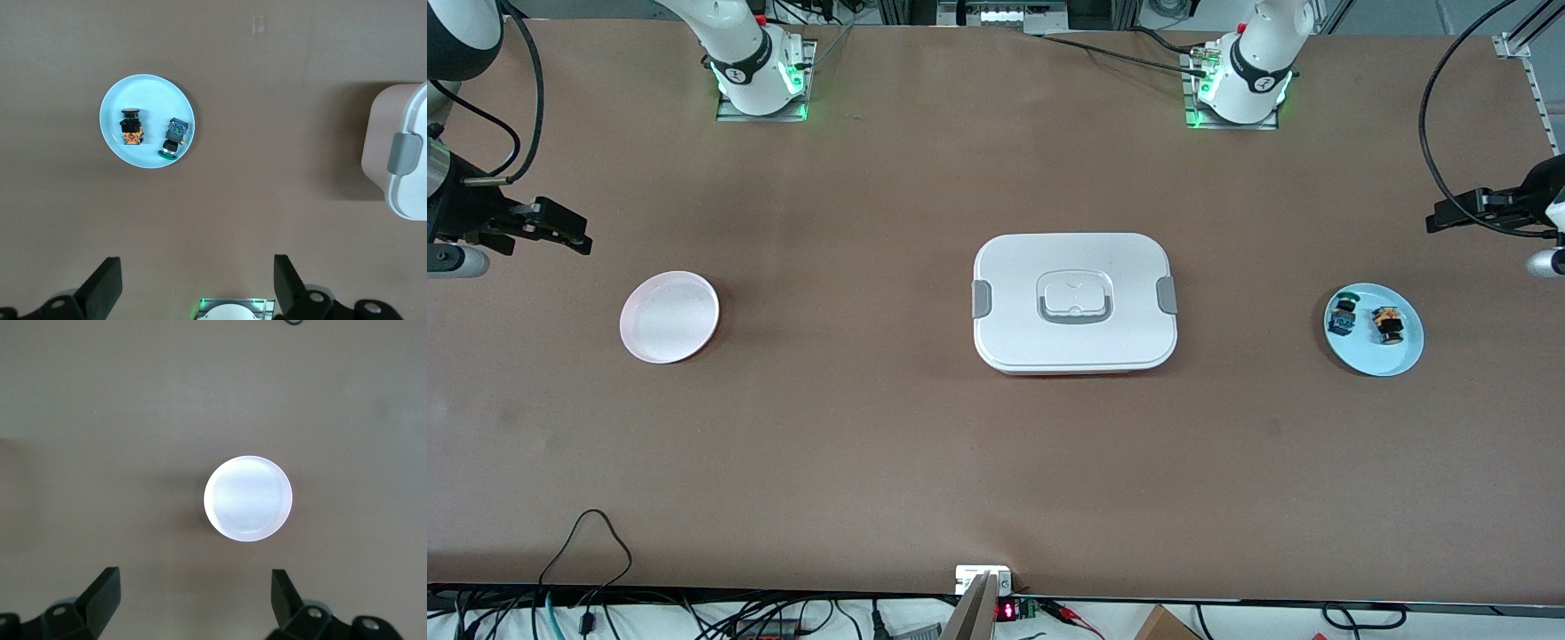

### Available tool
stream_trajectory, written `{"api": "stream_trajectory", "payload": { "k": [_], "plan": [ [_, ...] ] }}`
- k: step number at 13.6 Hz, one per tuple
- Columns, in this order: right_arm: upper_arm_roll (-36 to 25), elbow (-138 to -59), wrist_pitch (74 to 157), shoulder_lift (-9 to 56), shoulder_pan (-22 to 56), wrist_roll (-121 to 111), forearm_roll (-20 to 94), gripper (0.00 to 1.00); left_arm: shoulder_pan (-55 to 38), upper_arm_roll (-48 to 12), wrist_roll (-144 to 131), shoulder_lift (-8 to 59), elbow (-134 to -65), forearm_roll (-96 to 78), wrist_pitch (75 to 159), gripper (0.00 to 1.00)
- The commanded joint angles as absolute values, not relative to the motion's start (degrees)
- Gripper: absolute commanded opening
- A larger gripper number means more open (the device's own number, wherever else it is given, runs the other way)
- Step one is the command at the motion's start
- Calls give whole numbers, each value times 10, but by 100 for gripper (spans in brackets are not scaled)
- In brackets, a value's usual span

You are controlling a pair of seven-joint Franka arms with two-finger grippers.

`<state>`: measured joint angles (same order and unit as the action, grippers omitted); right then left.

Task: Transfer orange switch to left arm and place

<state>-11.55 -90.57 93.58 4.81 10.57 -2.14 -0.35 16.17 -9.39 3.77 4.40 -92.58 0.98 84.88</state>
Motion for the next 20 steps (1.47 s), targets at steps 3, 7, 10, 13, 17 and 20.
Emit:
{"api": "stream_trajectory", "payload": {
  "k": [3, 7, 10, 13, 17, 20],
  "plan": [
    [-113, -885, 924, 53, 105, -14, -1, 100, 119, -50, 56, -14, -1012, -4, 906, 100],
    [-113, -884, 922, 53, 104, -17, -1, 100, 121, -52, 53, -14, -1007, -4, 917, 100],
    [-113, -884, 918, 51, 104, -20, -3, 100, 122, -52, 55, -9, -993, -4, 931, 100],
    [-113, -884, 918, 51, 104, -18, -2, 100, 122, -51, 60, -7, -986, 2, 930, 100],
    [-113, -884, 918, 51, 104, -18, -2, 100, 120, -53, 58, -7, -985, 5, 926, 100],
    [-113, -884, 918, 48, 105, -18, -3, 100, 120, -52, 60, -4, -983, 4, 928, 100]
  ]
}}
